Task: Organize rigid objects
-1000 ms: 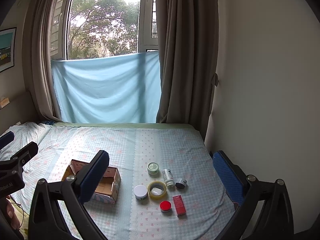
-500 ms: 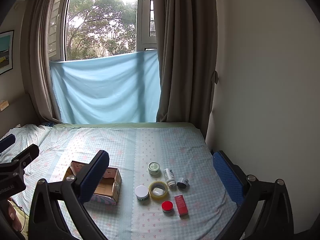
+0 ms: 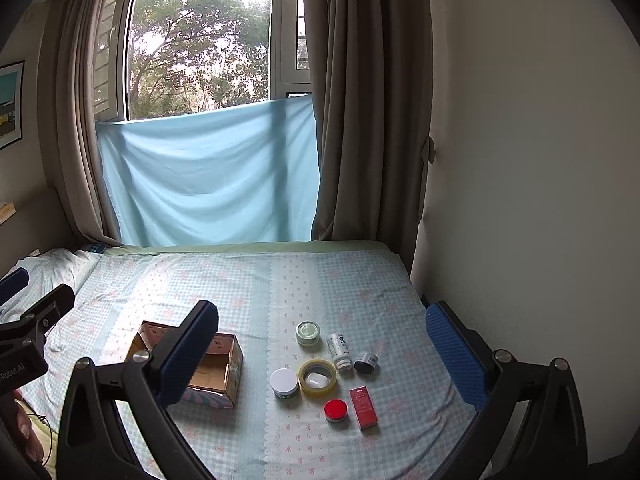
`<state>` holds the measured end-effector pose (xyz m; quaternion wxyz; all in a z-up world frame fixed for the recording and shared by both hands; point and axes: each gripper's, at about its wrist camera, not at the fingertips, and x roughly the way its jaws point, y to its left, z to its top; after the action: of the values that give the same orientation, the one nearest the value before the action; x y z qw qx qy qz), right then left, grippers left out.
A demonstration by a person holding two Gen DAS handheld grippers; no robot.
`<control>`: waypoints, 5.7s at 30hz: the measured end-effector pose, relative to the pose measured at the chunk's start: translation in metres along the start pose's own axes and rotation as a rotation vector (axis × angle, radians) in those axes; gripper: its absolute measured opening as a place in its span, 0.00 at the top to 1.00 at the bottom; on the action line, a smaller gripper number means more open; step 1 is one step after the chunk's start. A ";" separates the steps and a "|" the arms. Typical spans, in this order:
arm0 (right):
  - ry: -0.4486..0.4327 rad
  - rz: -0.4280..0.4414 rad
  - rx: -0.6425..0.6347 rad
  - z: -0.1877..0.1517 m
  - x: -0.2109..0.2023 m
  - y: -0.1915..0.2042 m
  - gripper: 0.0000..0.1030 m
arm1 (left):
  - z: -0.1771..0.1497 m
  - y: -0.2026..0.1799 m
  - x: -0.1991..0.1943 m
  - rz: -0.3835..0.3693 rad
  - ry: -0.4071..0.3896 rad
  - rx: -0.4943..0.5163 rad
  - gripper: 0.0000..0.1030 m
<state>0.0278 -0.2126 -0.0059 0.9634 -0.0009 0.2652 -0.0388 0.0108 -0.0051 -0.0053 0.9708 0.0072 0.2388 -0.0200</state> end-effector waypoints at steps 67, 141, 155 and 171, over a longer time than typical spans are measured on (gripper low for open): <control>0.582 0.305 -0.399 -0.182 0.445 -0.124 0.00 | -0.262 -0.148 0.382 -0.005 0.796 0.143 0.00; 0.559 0.368 -0.399 -0.096 0.354 -0.026 0.53 | -0.125 -0.041 0.349 -0.210 0.557 -0.102 0.34; 0.628 0.351 -0.188 -0.068 0.308 0.156 0.53 | -0.090 0.156 0.320 -0.222 0.565 -0.099 0.34; 0.811 0.284 -0.157 -0.180 0.390 0.296 0.53 | -0.196 0.253 0.423 -0.243 0.741 -0.023 0.34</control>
<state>0.2924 0.0565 -0.3664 0.7740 -0.0222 0.6219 0.1170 0.3053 0.2369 -0.3741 0.8092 -0.0254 0.5727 -0.1284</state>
